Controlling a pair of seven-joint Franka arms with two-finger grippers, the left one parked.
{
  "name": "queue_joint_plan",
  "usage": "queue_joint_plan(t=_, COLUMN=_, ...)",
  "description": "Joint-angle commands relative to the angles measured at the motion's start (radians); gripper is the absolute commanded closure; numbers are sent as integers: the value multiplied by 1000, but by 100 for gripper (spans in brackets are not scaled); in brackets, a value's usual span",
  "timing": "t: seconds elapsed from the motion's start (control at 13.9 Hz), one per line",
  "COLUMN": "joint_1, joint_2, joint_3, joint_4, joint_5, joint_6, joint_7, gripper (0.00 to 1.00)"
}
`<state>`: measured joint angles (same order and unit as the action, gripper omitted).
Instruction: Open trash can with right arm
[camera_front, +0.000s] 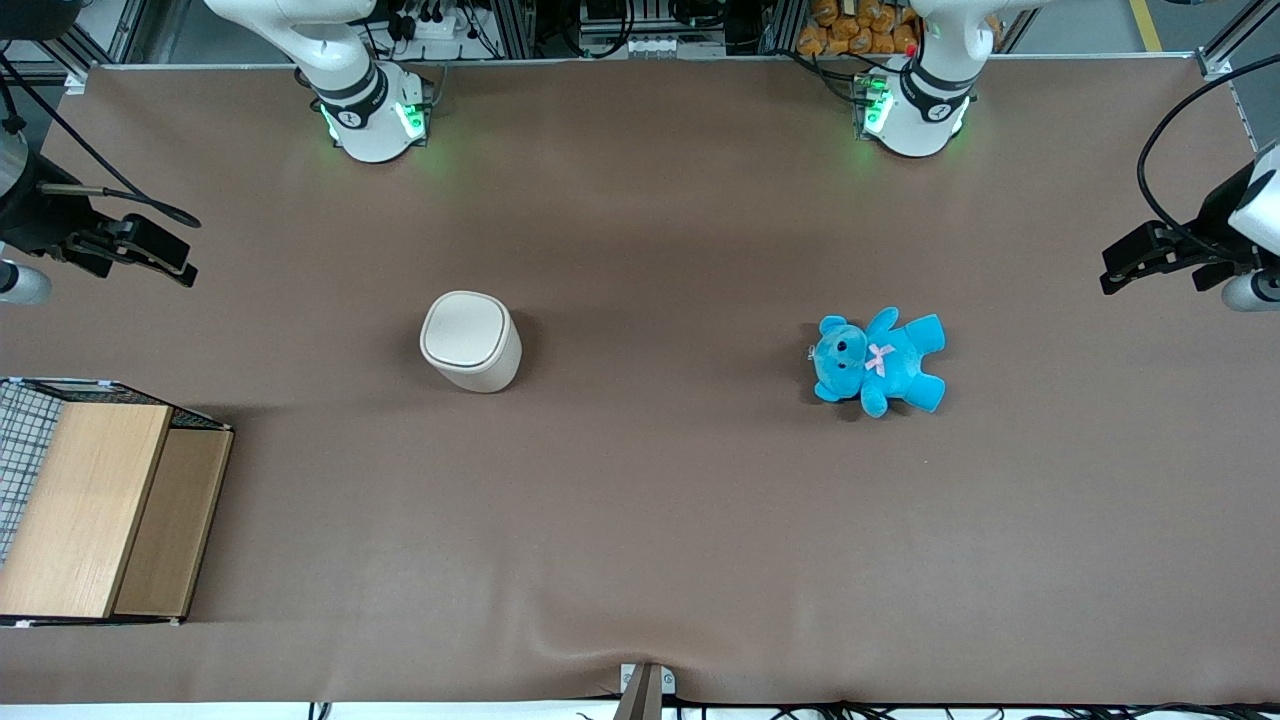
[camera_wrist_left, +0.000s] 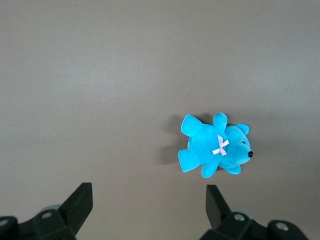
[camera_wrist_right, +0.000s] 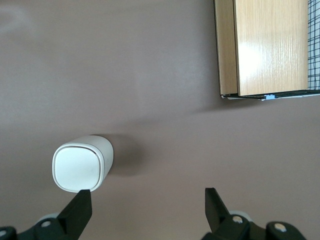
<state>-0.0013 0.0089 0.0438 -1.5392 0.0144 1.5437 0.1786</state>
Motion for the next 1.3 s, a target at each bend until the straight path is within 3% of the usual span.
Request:
queue_joint_plan(t=0.0, joint_1=-9, joint_2=13, joint_3=8, joint_4=27, joint_5=-7, joint_6=-20, joint_7=4, gripper=0)
queue_joint_plan(t=0.65, joint_1=-2, joint_2=16, joint_3=10, joint_4=-9, joint_5=-4, joint_6=-20, joint_7=-2, gripper=0)
queue_joint_plan(t=1.01, joint_1=14, joint_2=48, joint_3=24, joint_4=-32, joint_5=39, joint_6=-8, joint_7=12, gripper=0)
queue_joint_plan(t=1.23, joint_1=53, joint_2=85, joint_3=27, joint_4=-32, joint_5=39, joint_6=-10, joint_7=97, gripper=0)
